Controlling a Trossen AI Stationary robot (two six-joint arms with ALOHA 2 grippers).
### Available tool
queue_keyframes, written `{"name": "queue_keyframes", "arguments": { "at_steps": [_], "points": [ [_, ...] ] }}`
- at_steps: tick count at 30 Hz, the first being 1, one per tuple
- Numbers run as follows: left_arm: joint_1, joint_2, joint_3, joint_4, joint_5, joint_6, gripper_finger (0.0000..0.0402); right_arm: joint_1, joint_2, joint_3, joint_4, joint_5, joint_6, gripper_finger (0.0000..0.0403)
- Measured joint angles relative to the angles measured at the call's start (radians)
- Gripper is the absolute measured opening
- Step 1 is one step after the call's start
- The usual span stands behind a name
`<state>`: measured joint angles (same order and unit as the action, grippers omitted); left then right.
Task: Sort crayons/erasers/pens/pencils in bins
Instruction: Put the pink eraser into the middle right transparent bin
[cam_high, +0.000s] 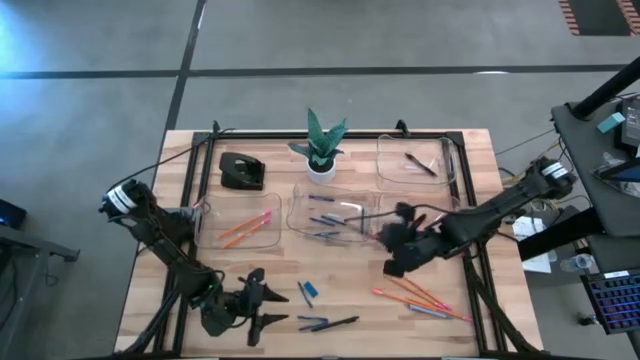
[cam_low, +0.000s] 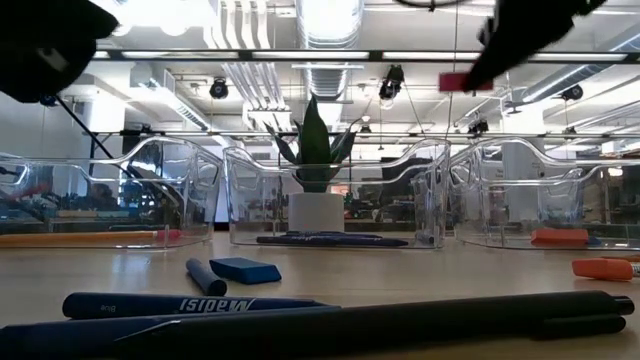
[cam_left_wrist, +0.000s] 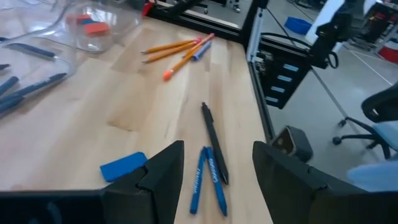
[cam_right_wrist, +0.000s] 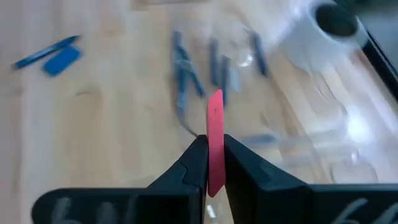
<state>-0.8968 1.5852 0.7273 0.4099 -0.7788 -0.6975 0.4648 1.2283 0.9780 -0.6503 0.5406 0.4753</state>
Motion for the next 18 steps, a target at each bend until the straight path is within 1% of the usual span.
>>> {"name": "queue_keyframes", "arguments": {
  "at_steps": [3, 7, 11, 15, 18],
  "points": [
    [0.015, 0.0, 0.0, 0.0, 0.003, -0.001, 0.0178, -0.005, -0.06, -0.091, -0.007, 0.041, 0.152, 0.0034],
    [0.021, 0.0, 0.0, 0.0, 0.02, -0.001, 0.0178, -0.009, -0.13, -0.193, -0.007, 0.048, 0.334, 0.0034],
    [0.021, 0.0, 0.0, 0.0, 0.022, -0.001, 0.0178, -0.009, -0.182, -0.262, -0.037, 0.053, 0.453, 0.0034],
    [0.021, 0.0, 0.0, 0.0, 0.022, -0.001, 0.0178, -0.015, -0.216, -0.303, -0.09, 0.073, 0.565, 0.0034],
    [0.021, 0.0, 0.0, 0.0, 0.023, -0.001, 0.0178, -0.027, -0.221, -0.332, -0.119, 0.053, 0.637, 0.0034]
  ]
}}
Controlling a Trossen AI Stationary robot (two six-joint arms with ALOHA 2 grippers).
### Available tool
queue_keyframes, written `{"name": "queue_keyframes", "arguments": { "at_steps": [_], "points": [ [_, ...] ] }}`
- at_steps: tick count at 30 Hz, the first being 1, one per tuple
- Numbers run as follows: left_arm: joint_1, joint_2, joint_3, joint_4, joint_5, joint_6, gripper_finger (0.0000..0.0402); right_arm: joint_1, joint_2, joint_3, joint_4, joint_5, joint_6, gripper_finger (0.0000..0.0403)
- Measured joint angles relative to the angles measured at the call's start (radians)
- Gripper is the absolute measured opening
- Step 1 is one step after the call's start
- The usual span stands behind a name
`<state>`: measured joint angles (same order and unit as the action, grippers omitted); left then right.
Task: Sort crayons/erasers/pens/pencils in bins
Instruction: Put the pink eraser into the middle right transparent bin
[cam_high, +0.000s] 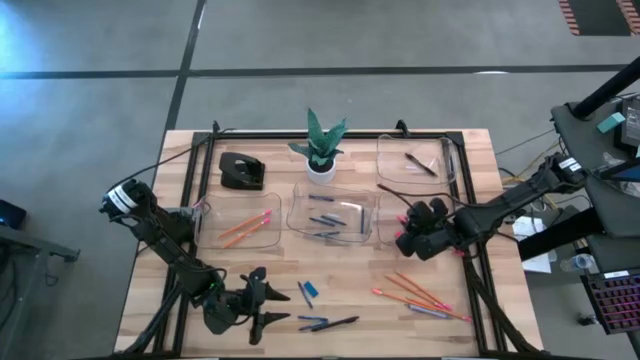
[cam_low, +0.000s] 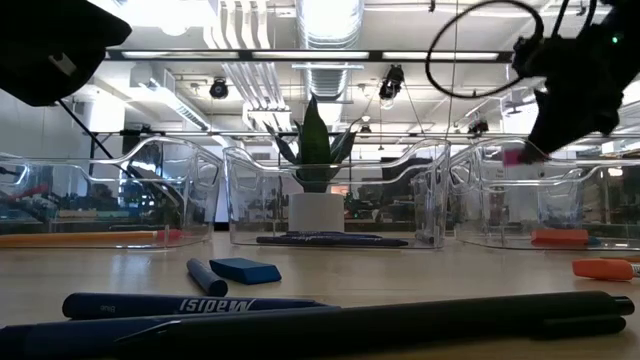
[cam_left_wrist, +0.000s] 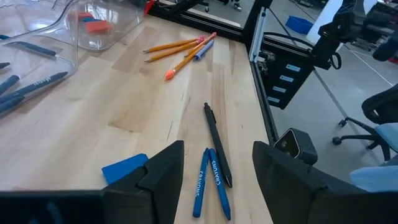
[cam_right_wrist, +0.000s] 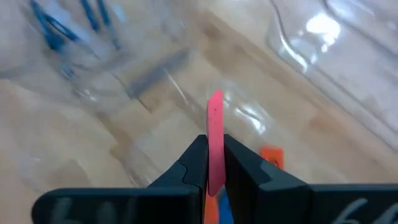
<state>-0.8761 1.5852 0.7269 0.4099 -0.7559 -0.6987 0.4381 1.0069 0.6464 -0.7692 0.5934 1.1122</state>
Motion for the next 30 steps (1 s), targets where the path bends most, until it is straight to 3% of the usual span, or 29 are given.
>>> {"name": "queue_keyframes", "arguments": {
  "at_steps": [16, 30],
  "points": [
    [0.0, 0.0, 0.0, 0.002, 0.0, -0.002, 0.0178, -0.131, 0.029, -0.034, -0.094, -0.219, 0.066, 0.0034],
    [0.0, 0.0, 0.001, 0.031, 0.002, -0.002, 0.0178, -0.202, 0.042, -0.095, -0.088, -0.306, 0.028, 0.0034]
  ]
}}
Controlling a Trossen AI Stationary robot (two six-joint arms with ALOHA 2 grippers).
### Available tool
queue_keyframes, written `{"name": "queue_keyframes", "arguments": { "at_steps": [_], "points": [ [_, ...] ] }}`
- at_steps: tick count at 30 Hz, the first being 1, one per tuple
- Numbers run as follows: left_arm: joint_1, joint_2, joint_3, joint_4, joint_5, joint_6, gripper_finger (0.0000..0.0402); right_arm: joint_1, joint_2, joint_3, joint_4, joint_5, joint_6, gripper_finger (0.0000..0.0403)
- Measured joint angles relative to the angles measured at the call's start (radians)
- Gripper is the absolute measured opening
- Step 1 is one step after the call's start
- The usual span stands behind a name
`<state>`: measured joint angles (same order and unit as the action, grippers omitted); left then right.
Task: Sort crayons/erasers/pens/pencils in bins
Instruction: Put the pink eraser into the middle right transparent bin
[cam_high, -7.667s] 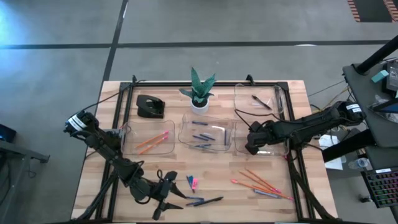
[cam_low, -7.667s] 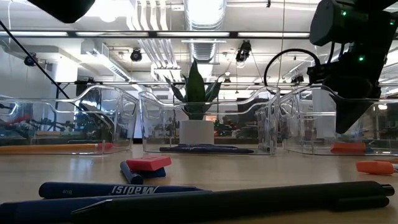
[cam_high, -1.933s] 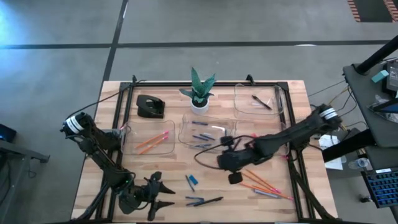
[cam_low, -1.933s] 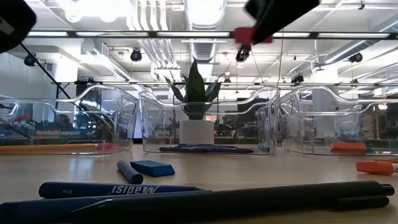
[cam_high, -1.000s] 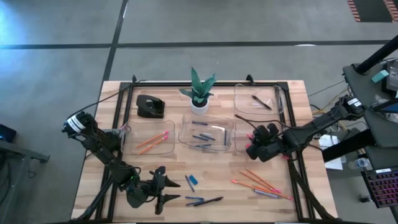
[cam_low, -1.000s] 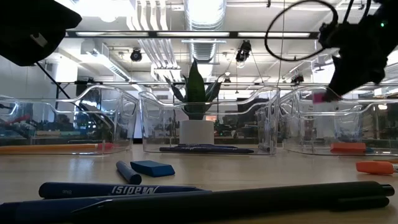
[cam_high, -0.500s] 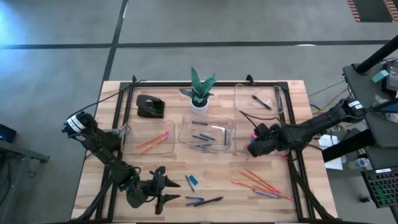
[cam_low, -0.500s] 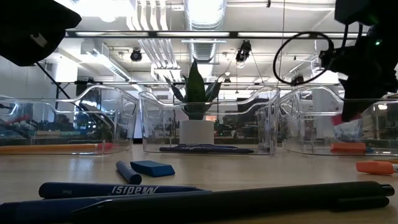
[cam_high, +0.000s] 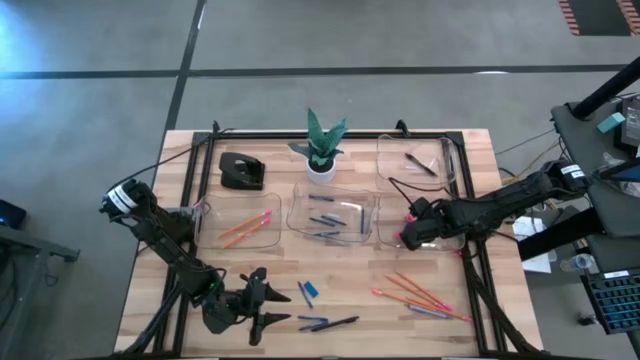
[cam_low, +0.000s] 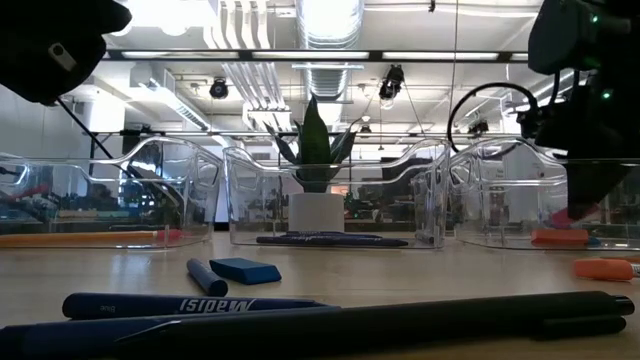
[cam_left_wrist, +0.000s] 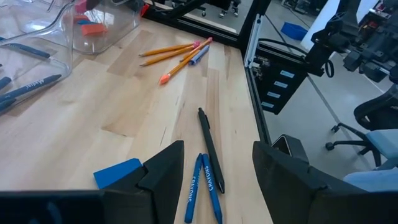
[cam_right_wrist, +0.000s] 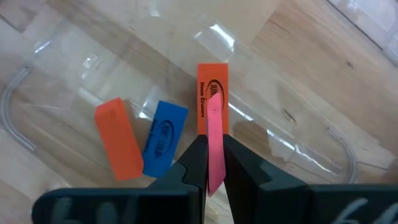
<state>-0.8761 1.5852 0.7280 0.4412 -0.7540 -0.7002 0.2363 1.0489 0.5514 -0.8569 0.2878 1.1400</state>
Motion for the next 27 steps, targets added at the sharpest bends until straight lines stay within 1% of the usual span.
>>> {"name": "queue_keyframes", "arguments": {
  "at_steps": [10, 15, 27],
  "points": [
    [0.0, 0.0, 0.0, -0.001, 0.0, 0.0, 0.0178, 0.0, 0.0, 0.0, 0.003, 0.003, -0.04, 0.0034],
    [0.0, 0.0, 0.001, -0.002, 0.0, 0.0, 0.0178, 0.0, 0.0, 0.0, 0.005, 0.026, -0.076, 0.0034],
    [0.0, 0.0, 0.0, -0.003, 0.0, 0.002, 0.0178, 0.0, 0.0, 0.0, 0.01, 0.035, -0.08, 0.0038]
  ]
}}
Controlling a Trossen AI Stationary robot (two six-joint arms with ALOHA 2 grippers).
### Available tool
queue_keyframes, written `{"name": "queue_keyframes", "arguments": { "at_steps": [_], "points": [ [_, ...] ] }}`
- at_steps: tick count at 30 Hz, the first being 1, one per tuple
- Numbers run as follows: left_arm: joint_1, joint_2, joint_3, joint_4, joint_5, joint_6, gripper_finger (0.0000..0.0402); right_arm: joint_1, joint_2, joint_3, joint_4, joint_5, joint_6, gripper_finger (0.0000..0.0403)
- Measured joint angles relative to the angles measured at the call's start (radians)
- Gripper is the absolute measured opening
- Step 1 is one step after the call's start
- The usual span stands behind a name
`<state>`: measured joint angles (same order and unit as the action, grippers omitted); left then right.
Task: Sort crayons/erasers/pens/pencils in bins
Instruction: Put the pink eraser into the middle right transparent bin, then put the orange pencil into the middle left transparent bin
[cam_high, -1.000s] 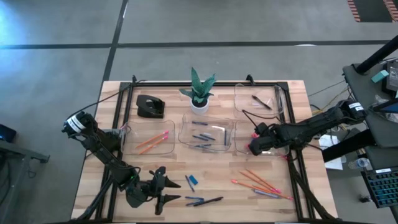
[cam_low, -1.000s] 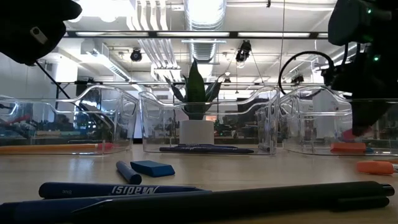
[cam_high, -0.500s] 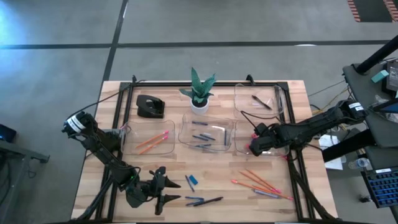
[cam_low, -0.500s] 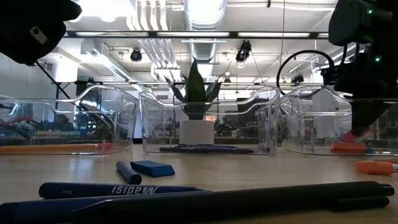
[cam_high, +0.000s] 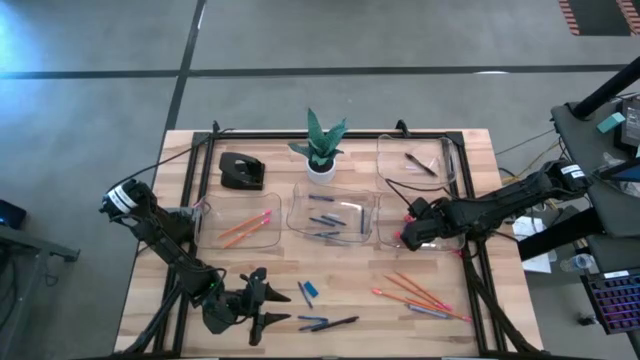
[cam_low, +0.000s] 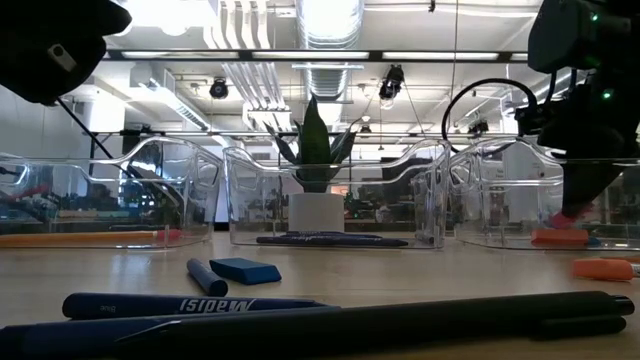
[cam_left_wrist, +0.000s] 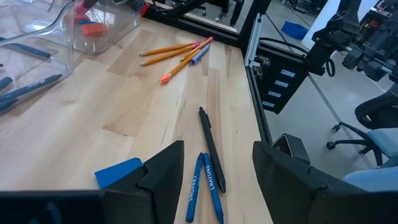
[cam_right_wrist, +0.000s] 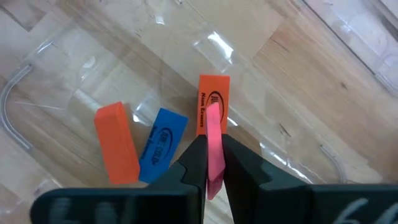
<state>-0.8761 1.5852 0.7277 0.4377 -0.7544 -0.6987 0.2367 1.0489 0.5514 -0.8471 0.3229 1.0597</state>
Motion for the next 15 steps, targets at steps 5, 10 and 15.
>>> {"name": "queue_keyframes", "arguments": {
  "at_steps": [5, 10, 15],
  "points": [
    [0.0, 0.0, -0.001, -0.001, 0.0, 0.007, 0.0178, 0.0, 0.0, 0.0, 0.007, 0.002, 0.016, 0.0071],
    [0.0, 0.0, -0.001, -0.001, 0.0, 0.008, 0.0178, 0.0, -0.001, 0.024, -0.006, -0.009, 0.009, 0.0119],
    [0.0, 0.0, -0.001, -0.001, -0.001, 0.008, 0.0178, 0.0, -0.002, 0.15, -0.043, -0.008, -0.051, 0.0146]
  ]
}}
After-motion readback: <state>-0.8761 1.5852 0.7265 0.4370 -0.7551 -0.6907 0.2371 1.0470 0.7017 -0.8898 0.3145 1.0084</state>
